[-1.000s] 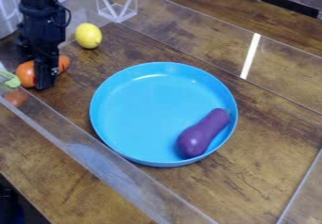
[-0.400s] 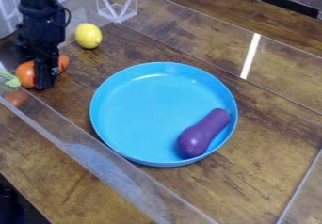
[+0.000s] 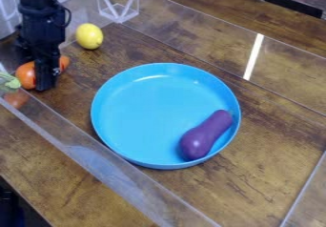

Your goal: Put the carrot in the blue tray

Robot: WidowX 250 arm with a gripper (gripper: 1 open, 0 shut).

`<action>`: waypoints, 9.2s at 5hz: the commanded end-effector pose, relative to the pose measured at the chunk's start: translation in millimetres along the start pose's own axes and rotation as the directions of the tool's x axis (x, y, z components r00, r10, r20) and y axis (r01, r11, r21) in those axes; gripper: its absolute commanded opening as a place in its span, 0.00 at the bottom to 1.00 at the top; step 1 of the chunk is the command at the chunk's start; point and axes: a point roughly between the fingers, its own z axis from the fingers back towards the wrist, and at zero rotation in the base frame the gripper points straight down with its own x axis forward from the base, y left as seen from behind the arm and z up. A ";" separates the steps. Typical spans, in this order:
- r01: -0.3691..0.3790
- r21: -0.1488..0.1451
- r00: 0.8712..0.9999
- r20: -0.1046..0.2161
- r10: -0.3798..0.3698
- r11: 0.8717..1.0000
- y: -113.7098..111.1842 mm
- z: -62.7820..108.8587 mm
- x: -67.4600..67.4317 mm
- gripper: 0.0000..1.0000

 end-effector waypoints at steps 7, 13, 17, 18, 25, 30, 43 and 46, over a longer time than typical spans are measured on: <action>-0.088 -0.015 0.996 0.013 0.088 0.996 2.5 2.9 -1.6 0.00; -0.044 -0.001 0.998 0.036 0.044 0.999 -18.2 36.8 3.8 0.00; 0.033 0.031 0.991 0.128 -0.037 0.999 -71.4 100.7 3.4 0.00; 0.095 0.030 0.984 0.146 -0.098 0.995 -96.1 107.7 4.7 0.00; 0.284 0.041 0.940 0.187 -0.286 0.958 -184.3 89.9 29.9 0.00; 0.282 0.086 0.927 0.233 -0.294 0.956 -160.2 94.9 59.5 0.00; 0.292 0.119 0.930 0.197 -0.311 0.949 -105.7 62.9 91.2 1.00; 0.308 0.127 0.925 0.194 -0.328 0.943 -104.3 55.0 99.0 0.00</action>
